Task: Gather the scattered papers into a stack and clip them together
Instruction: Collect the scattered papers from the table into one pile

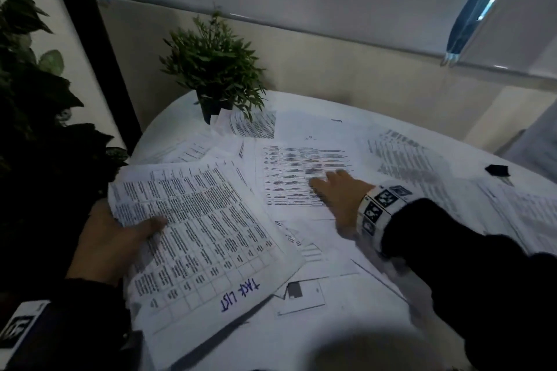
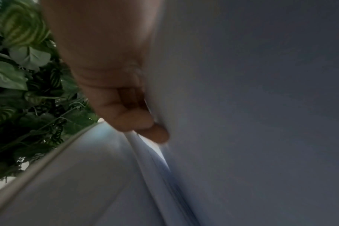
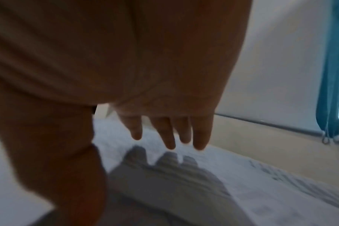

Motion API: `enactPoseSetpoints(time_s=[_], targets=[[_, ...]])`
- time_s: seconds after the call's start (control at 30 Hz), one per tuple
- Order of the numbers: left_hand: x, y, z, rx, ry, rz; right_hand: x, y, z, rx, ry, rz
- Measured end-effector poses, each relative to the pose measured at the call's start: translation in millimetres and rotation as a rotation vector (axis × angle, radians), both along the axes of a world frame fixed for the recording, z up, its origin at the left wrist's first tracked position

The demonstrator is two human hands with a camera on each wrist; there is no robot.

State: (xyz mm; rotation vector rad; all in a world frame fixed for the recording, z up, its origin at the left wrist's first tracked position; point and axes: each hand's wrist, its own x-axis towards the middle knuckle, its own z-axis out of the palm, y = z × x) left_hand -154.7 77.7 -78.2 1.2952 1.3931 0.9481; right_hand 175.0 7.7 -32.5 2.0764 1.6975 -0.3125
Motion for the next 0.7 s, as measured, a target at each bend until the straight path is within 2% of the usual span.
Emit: enactPoseSetpoints(time_s=[0.07,0.17,0.3,0.4,0.5,0.6,0.7], targets=[[2,4,-4,-0.052,-0.056,0.058,6,-10,-6,-0.148,-0.035,-0.017],[8,2,-5,-0.014,-0.068,0.142,9,-7,-12,-0.125,-0.033,-0.021],[8,-3,-4,0.175,-0.025,0.104,7,-9,-14,0.105,-0.095,0.01],[3,-1,-8,0.219,0.006,0.08,6,-14,9,0.425,-0.044,-0.193],[6,-3,-7,0.176,-0.075,0.085,-5,-12,40,0.543,0.052,-0.311],[14,-7,3,0.106,-0.198,0.116,-62,-13,53,0.566,0.133,-0.153],[23,-18,14,-0.085,-0.506,-0.017,-142,-17,34,0.446,0.265,0.134]])
